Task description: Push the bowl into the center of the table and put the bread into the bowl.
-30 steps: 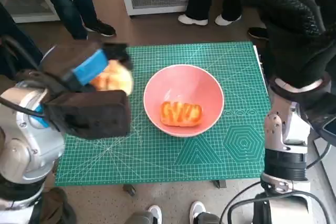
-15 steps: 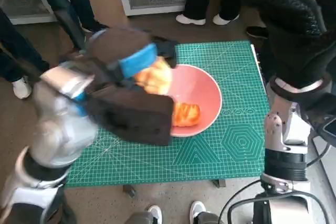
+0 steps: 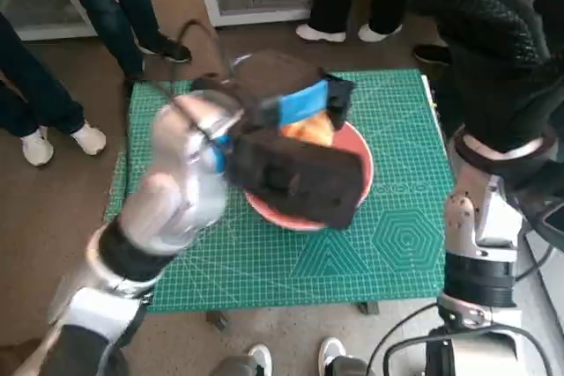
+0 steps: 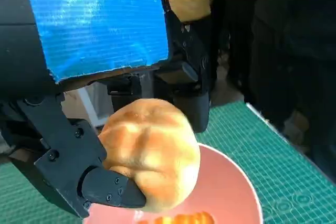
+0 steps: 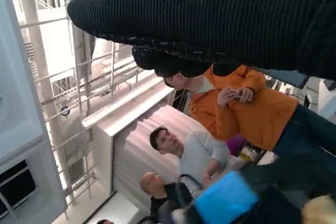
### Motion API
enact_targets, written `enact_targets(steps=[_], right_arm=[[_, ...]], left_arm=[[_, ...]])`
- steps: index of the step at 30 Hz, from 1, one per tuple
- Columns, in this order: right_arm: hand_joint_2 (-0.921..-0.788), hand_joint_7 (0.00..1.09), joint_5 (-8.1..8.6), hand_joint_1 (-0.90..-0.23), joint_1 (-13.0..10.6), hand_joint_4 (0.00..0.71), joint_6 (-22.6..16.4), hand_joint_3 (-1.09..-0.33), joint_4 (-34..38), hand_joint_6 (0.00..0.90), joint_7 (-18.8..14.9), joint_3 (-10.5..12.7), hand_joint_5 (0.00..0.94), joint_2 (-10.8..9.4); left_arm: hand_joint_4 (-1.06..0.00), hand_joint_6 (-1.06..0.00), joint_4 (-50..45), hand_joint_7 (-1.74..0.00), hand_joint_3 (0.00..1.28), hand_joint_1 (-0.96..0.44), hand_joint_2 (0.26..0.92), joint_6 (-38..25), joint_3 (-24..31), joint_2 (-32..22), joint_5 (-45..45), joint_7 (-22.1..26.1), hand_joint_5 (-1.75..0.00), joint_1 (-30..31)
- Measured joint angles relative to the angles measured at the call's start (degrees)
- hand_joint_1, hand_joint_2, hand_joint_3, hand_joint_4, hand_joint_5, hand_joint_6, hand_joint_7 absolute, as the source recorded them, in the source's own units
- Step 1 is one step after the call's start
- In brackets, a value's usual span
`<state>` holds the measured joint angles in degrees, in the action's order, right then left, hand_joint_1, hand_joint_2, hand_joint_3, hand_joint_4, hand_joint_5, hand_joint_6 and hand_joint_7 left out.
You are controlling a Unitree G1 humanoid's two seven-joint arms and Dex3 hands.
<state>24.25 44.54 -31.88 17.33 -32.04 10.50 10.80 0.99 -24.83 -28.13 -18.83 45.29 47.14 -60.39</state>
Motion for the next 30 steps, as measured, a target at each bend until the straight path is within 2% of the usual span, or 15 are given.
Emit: enact_targets(steps=[3, 6, 7, 8, 9, 10, 13, 19, 30], right_arm=[[-0.921, 0.3, 0.0, -0.673, -0.28, 0.343, 0.01, -0.733, -0.24, 0.253, 0.17, 0.1, 0.003, 0.02], [-0.921, 0.3, 0.0, -0.673, -0.39, 0.343, 0.02, -0.733, -0.36, 0.253, 0.25, 0.15, 0.003, 0.02], [-0.921, 0.3, 0.0, -0.675, -0.4, 0.343, 0.03, -0.732, -0.4, 0.253, 0.26, 0.15, 0.003, 0.02], [-0.921, 0.3, -0.01, -0.676, -0.47, 0.343, 0.07, -0.731, -0.52, 0.253, 0.33, 0.19, 0.003, 0.04], [-0.921, 0.3, -0.01, -0.678, -0.54, 0.343, 0.14, -0.73, -0.7, 0.253, 0.48, 0.22, 0.003, 0.05], [-0.921, 0.3, -0.02, -0.678, -0.62, 0.343, 0.27, -0.729, -0.9, 0.253, 0.63, 0.23, 0.003, 0.05], [-0.921, 0.3, -0.28, -0.678, -0.78, 0.343, 0.7, -0.728, -1.49, 0.252, 1.03, 0.18, 0.003, 0.05], [-0.921, 0.29, -0.3, -0.675, -1.16, 0.343, 1.13, -0.726, -2.25, 0.252, 1.4, 0.21, 0.002, 0.08], [-0.921, 0.29, -0.22, -0.669, -1.19, 0.343, 1.6, -0.725, -2.37, 0.25, 1.35, 0.18, 0.002, 0.08]], left_arm=[[-0.48, -0.12, 1.3, -0.42, 0.93, 0.38, 0.558, -0.02, -0.18, 0.75, 0.0, -0.33, -1.66, -0.02], [-0.48, -0.11, 1.82, -0.38, 0.93, 0.39, 0.56, 0.04, -0.19, 1.19, 0.0, -0.52, -1.66, -0.04], [-0.39, -0.12, 1.99, -0.37, 0.84, 0.27, 0.554, 0.03, -0.19, 1.25, -0.02, -0.58, -1.45, -0.04], [-0.26, -0.12, 2.44, -0.34, 0.63, 0.06, 0.588, -0.18, -0.17, 1.38, -0.13, -0.56, -0.98, -0.11], [-0.2, -0.13, 3.25, -0.3, 0.45, -0.07, 0.637, -0.52, -0.15, 1.6, -0.38, -0.44, -0.64, -0.24], [-0.13, -0.13, 4.29, -0.27, 0.32, -0.18, 0.674, -0.85, -0.13, 1.83, -0.7, -0.18, -0.41, -0.4], [-0.05, -0.13, 8.14, -0.21, 0.14, -0.32, 0.733, -1.02, -0.23, 2.26, -1.37, 0.36, -0.13, -0.53], [0.0, -0.08, 13.64, -0.16, 0.06, -0.42, 0.764, 0.64, -0.41, 2.24, -2.84, 0.21, -0.01, -0.48], [0.0, -0.06, 15.26, -0.15, 0.04, -0.44, 0.773, 4.04, -0.43, 1.46, -3.27, -1.86, 0.0, -0.01]])
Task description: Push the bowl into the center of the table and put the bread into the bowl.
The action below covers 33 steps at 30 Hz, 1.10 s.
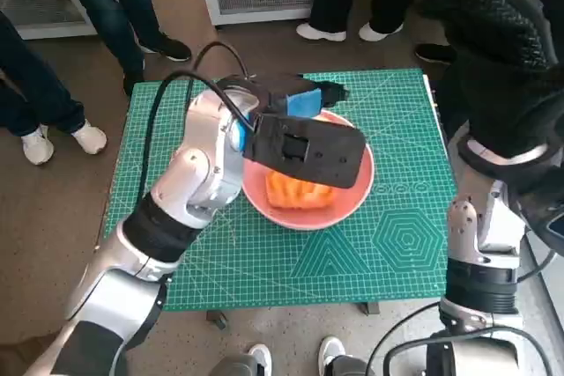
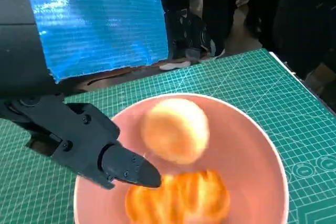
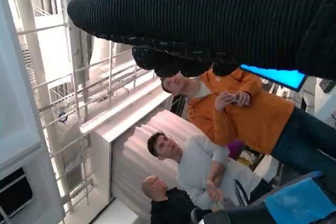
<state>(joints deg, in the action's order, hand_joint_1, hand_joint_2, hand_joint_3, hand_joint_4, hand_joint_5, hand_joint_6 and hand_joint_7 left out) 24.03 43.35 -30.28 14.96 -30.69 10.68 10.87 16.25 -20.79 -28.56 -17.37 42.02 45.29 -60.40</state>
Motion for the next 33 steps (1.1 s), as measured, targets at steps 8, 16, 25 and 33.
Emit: enact_targets(steps=[8, 16, 25, 33], right_arm=[[-0.921, 0.29, 0.05, -0.67, 0.01, 0.343, 0.01, -0.725, 0.19, 0.25, -0.08, 0.02, 0.001, 0.0], [-0.921, 0.29, -0.02, -0.67, 0.13, 0.343, -0.02, -0.725, 0.77, 0.25, -0.11, 0.11, 0.001, 0.13], [-0.921, 0.29, -0.03, -0.658, 0.91, 0.347, -0.02, -0.728, 1.49, 0.254, -0.12, 0.21, 0.003, 0.23], [-0.921, 0.29, -0.04, -0.646, 1.65, 0.348, -0.03, -0.732, 2.29, 0.258, -0.13, 0.37, 0.003, 0.42]], left_arm=[[0.0, -0.06, -2.22, -0.15, 0.03, -0.47, 0.781, 0.51, 0.91, -0.92, -0.87, -0.24, 0.0, 1.3], [0.0, -0.06, -6.63, -0.16, 0.05, -0.5, 0.838, 2.75, 5.94, -3.02, -5.6, -2.13, 0.0, 3.46], [-0.06, -0.08, -10.13, -0.17, 0.12, -0.63, 0.915, 9.73, 17.75, -4.39, -19.02, -7.48, -0.02, 7.42], [-0.11, -0.1, -12.01, -0.18, 0.37, -0.71, 0.921, 18.05, 31.69, -0.76, -35.27, -17.54, -0.03, 12.64]])
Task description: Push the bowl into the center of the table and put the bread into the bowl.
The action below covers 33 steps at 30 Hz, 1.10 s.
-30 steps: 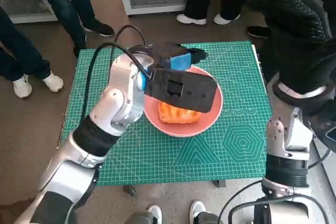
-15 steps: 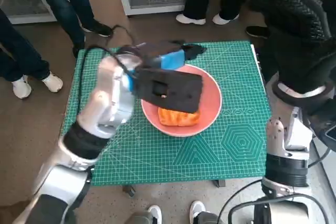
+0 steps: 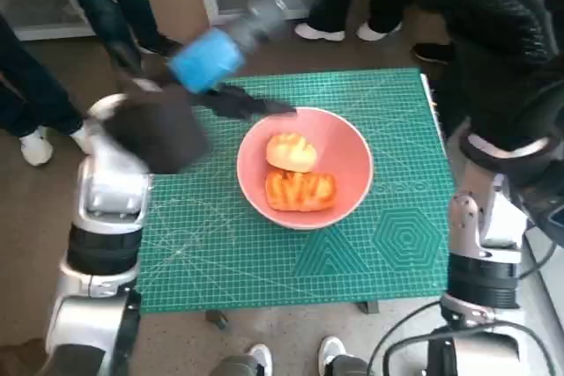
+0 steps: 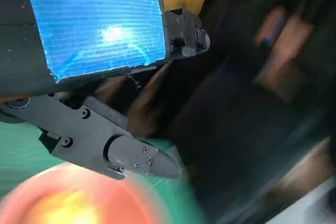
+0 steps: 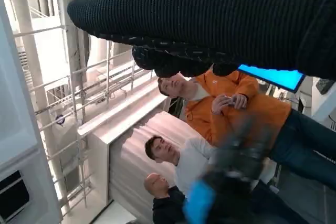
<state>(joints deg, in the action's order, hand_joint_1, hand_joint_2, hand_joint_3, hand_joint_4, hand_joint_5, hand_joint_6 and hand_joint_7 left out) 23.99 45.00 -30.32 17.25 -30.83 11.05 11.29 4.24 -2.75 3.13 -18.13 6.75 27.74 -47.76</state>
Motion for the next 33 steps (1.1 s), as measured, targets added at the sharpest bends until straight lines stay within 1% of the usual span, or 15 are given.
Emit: enact_targets(steps=[4, 7, 10, 13, 17, 21, 28, 33], right_arm=[[-0.921, 0.29, -0.02, -0.644, 0.98, 0.348, 0.0, -0.732, 0.72, 0.259, 0.01, 0.0, 0.002, 0.04], [-0.921, 0.29, -0.45, -0.643, 1.79, 0.348, 0.0, -0.733, 0.9, 0.259, 0.03, -0.03, 0.002, 0.03], [-0.921, 0.29, -0.76, -0.639, 2.24, 0.349, 0.0, -0.735, 0.95, 0.26, 0.1, -0.02, 0.002, 0.03], [-0.921, 0.29, -1.42, -0.632, 2.44, 0.349, 0.0, -0.739, 0.98, 0.26, 0.39, -0.01, 0.002, 0.03], [-0.921, 0.29, -1.86, -0.625, 2.6, 0.348, 0.0, -0.743, 0.96, 0.262, 1.0, 0.01, 0.002, 0.03], [-0.921, 0.29, -2.37, -0.622, 2.65, 0.346, 0.0, -0.751, 0.88, 0.265, 1.83, -0.03, 0.0, 0.02], [-0.921, 0.3, -4.03, -0.62, 2.85, 0.345, -0.01, -0.766, 0.81, 0.271, 3.04, -0.42, 0.0, -0.09], [-0.921, 0.3, -4.25, -0.627, 2.99, 0.345, -0.35, -0.768, 0.99, 0.273, 3.43, -0.74, 0.0, -0.16]], left_arm=[[-0.12, -0.09, -2.17, -0.18, 0.41, -0.72, 0.921, 2.93, 3.99, 3.46, -6.76, -4.1, -0.03, 2.42], [-0.14, -0.1, -3.43, -0.18, 0.42, -0.72, 0.921, 4.69, 5.89, 5.75, -11.21, -6.4, -0.03, 3.88], [-0.15, -0.1, -4.17, -0.18, 0.43, -0.73, 0.921, 5.71, 6.91, 7.03, -13.58, -8.36, -0.03, 4.94], [-0.15, -0.11, -4.95, -0.19, 0.44, -0.75, 0.921, 7.36, 7.35, 7.23, -13.84, -10.49, -0.03, 6.16], [-0.15, -0.12, -5.6, -0.19, 0.46, -0.75, 0.921, 9.79, 7.76, 7.2, -13.85, -12.26, -0.03, 7.73], [-0.16, -0.12, -5.94, -0.18, 0.47, -0.75, 0.921, 12.03, 7.88, 7.19, -14.32, -12.69, -0.03, 9.45], [-0.16, -0.12, -6.28, -0.18, 0.47, -0.78, 0.921, 15.84, 7.79, 7.19, -14.52, -13.13, -0.02, 12.47], [-0.16, -0.12, -6.47, -0.17, 0.5, -0.78, 0.921, 19.03, 7.27, 7.23, -13.04, -14.9, -0.02, 14.08]])
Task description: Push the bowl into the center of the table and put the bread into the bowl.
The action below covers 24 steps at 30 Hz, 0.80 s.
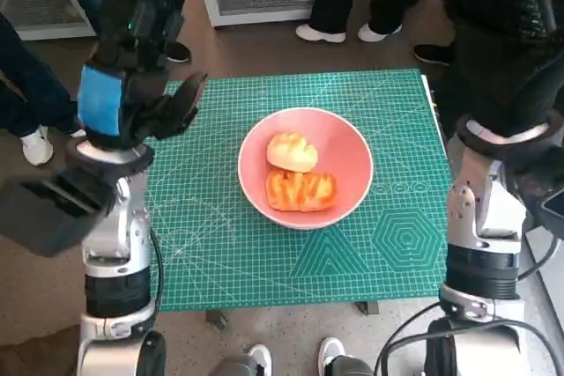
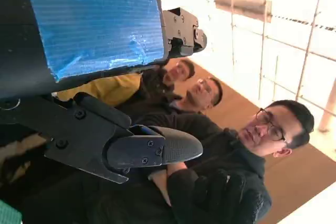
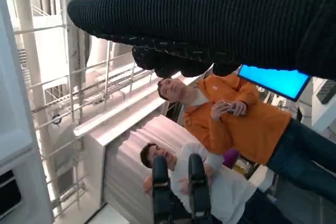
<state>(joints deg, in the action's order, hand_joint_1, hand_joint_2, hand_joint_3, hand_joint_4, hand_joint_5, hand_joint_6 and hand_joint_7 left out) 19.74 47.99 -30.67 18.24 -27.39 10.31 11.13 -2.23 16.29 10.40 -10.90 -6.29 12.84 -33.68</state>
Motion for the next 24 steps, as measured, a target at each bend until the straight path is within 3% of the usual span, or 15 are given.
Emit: enact_targets(steps=[7, 24], right_arm=[[-0.921, 0.3, -0.85, -0.622, -0.01, 0.328, -0.85, -0.779, 0.71, 0.271, 0.21, -0.5, 0.0, -0.27], [-0.921, 0.31, -0.87, -0.625, -1.61, 0.296, -1.72, -0.766, 0.46, 0.251, 0.2, -1.49, 0.0, -0.59]], left_arm=[[-0.16, -0.13, -0.18, -0.18, 0.51, -0.79, 0.921, 2.37, -1.1, 0.14, 1.79, -2.17, -0.01, 1.53], [-0.17, -0.13, 2.15, -0.17, 0.5, -0.75, 0.921, 6.77, -1.49, -0.06, 0.63, -2.01, -0.01, 2.0]])
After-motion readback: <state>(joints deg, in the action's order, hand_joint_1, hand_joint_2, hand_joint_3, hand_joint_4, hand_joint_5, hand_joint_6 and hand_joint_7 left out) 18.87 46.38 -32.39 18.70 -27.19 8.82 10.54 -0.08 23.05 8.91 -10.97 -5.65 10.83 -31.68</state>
